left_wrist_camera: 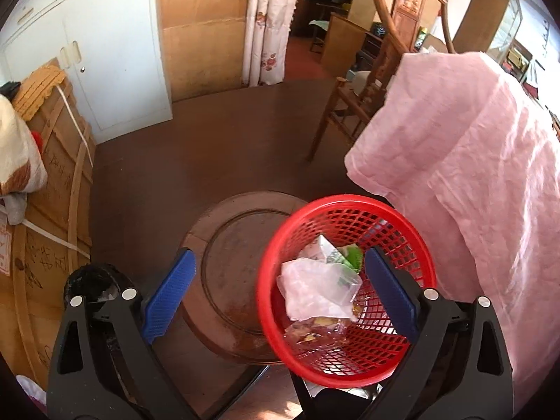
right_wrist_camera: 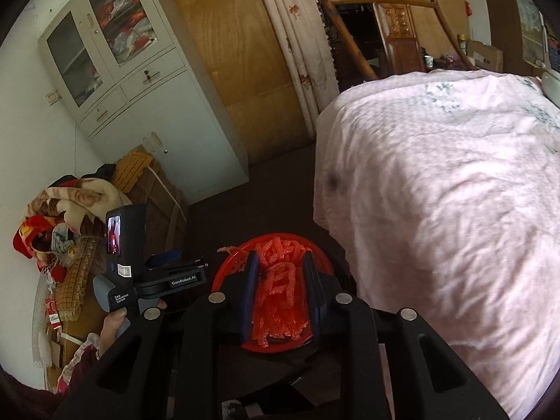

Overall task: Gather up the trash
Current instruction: 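Carry net and clear container over the red wastebasket and open both tools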

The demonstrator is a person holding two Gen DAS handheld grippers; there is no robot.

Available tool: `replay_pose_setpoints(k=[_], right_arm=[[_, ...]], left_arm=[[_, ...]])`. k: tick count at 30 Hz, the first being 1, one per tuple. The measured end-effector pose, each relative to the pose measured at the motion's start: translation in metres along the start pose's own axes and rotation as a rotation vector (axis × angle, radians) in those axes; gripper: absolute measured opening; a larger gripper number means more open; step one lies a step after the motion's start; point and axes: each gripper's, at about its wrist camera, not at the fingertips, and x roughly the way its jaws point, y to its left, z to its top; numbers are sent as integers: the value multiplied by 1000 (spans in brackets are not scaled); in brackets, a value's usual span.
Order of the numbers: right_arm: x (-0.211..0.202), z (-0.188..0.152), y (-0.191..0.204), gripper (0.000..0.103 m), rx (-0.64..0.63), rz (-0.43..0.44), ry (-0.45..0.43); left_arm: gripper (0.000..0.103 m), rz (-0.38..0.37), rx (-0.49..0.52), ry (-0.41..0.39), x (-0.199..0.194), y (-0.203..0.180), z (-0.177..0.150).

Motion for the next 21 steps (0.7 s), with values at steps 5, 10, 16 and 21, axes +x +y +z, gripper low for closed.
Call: replay_pose_setpoints(k=[5,10,16,21], right_arm=[[36,8,12,37,11,37,67],[36,10,16,44,1,16,41],[22,7,4,46,29,-14,16],[7,7,-9,49,45,-26,-16]], left_arm=[[94,6,-21,0,2,11,2],[94,21,-21,0,4,12,2],[94,2,-11,3,2,4,2],[94,16,40,-19,-8,-14,2]])
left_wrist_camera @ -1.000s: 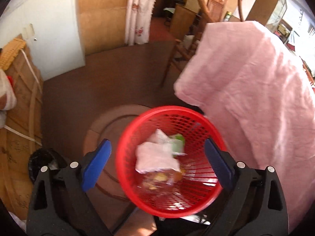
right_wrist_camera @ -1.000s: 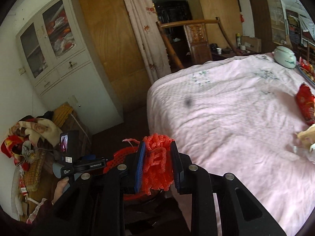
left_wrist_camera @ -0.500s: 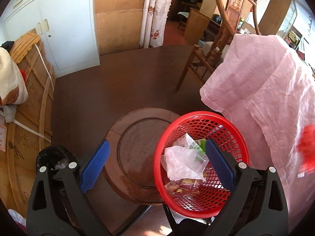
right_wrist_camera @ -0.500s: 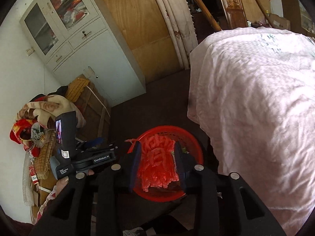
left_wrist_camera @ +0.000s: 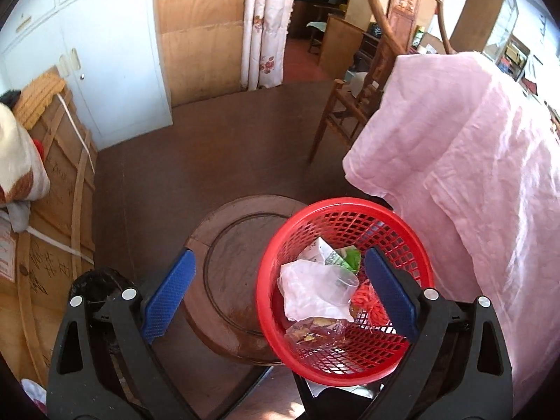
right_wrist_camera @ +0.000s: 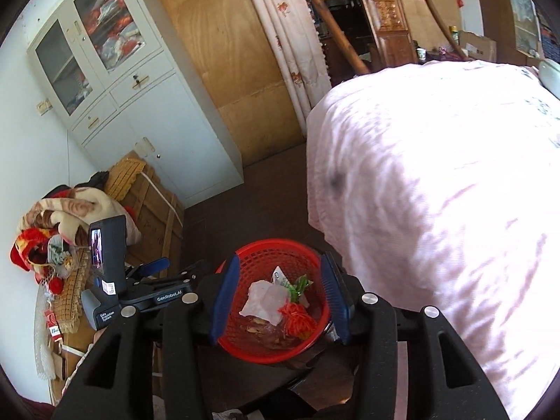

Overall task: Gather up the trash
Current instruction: 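Carry net and clear container over the red wastebasket and open both tools, then return both tools over the table toward the white plastic bag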

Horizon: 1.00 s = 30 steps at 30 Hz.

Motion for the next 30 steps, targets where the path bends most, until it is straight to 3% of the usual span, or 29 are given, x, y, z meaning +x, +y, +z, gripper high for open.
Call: replay_pose_setpoints(k=[9,16,22,30], right_arm=[[-51,-3,-30,55,19,-39,-99],[-99,-10,-64,68,43,-115,-171],[-145,-19,-101,80,60,-215,-229],[-215,-45,-163,93,51,-454,-262]], left_arm=[[94,-3,61,-37,-23,-33,3],[94,-21,132,-68,-42,-72,7],[94,-78,225,-105,-59,-128,14],[96,-195,405,-159,-80,-231,19]])
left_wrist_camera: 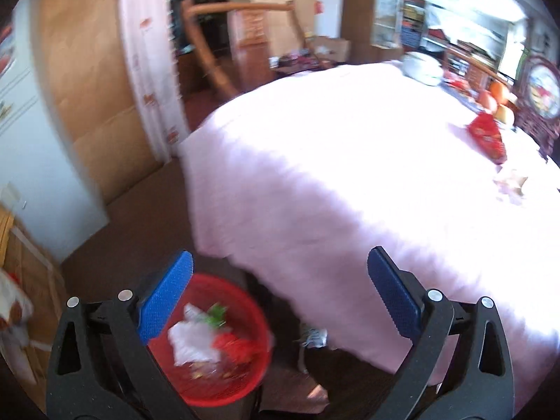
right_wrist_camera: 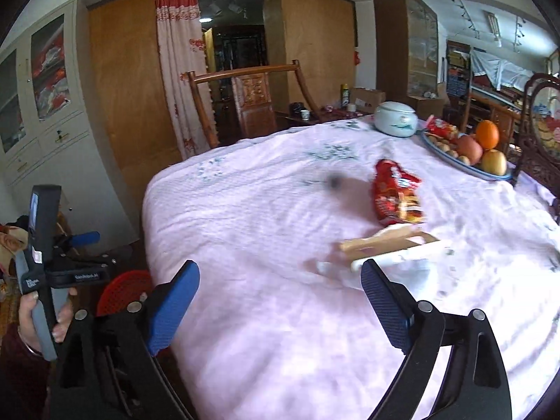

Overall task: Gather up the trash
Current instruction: 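Return both tools over the table toward the white plastic bag, then hold the left tool over the white plastic bag while the right tool reaches the clear cup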

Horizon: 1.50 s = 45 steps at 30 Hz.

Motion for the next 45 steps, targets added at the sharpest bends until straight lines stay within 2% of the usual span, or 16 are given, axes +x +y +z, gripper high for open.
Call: replay_pose_setpoints(k=[5,9,12,15,20,24,27,29,31,34,37,39,42,45], right_arm=[[-13,-18,-69,97,63,-145,18],[-15,-36,-120,97,166,-205,47],[-11,-54,-150,97,264,-201,71],[-10,-57,-173,97,384,-131,95],[-22,-59,-196,97,493,-168,65],[-23,-60,-202,97,524,-166,64],[-19,-60,-200,97,512,-169,79],[-18,-60,-199,97,501,-175,84],[-18,-60,-198,97,496,-180,84],[-20,-61,-198,97,503,-171,81],[-20,-61,-196,97,506,-161,84],[-18,-62,-193,97,501,-153,89],[-15,-62,-187,97,482,-150,97],[-14,-61,-184,97,461,-163,99]], left_arm=[[96,-100,88,-15,5,-61,25],[96,-172,151,-23,10,-111,44],[96,-225,195,-12,14,-150,54],[96,-299,250,3,18,-190,58],[96,-383,388,-13,13,-254,49],[96,-431,465,-27,14,-298,49],[96,-409,519,-40,21,-321,49],[96,-344,541,-20,35,-325,48],[96,-294,528,8,47,-313,50],[96,-253,456,22,54,-274,61],[96,-131,398,0,57,-229,72],[96,-93,349,-4,58,-202,76],[96,-118,263,5,58,-176,78],[96,-198,224,33,62,-174,73]])
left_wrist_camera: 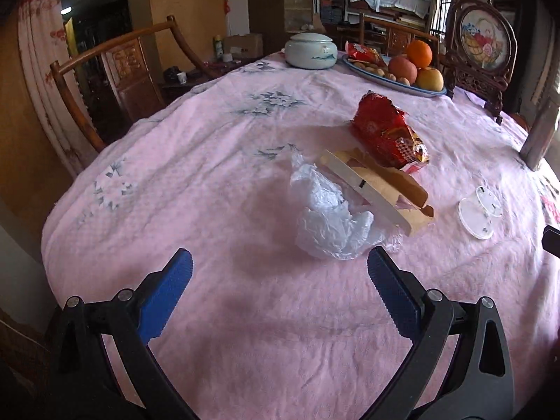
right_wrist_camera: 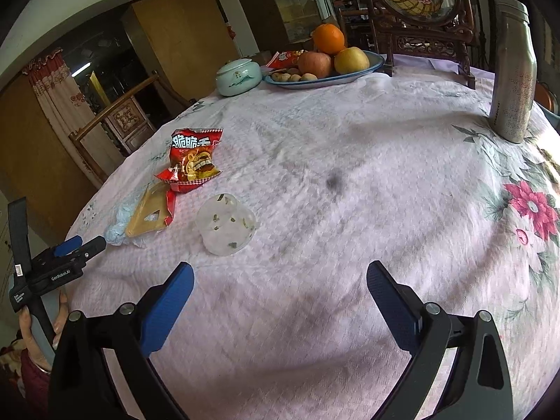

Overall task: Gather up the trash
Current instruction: 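Hold the left tool over the white plastic bag while the right tool reaches the clear cup, then grasp the clear cup with green bits with the right tool and lift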

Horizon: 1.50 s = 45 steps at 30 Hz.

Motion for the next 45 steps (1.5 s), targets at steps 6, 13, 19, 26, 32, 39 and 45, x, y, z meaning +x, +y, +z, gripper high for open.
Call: replay_pose_setpoints(k=[6,13,19,26,32,39,45], right_arm=[[3,0,0,97,-11,-14,4],[7,-1,0,97,-15,-17,11],[12,-2,2,97,-28,-12,27],[12,-2,5,97,-28,9,20],[18,6,37,97,-136,-47,-14],[53,27,83,97,-260,-46,25],[79,31,71,52,-242,-79,72]], left_arm=[[96,44,138,7,6,-35,-5],[96,19,172,78,23,-39,4],[96,-4,154,96,35,-33,16],[96,-102,159,204,51,-34,14],[96,-98,155,201,48,-34,12],[96,-96,153,201,48,-33,12],[96,-96,153,200,48,-33,12]])
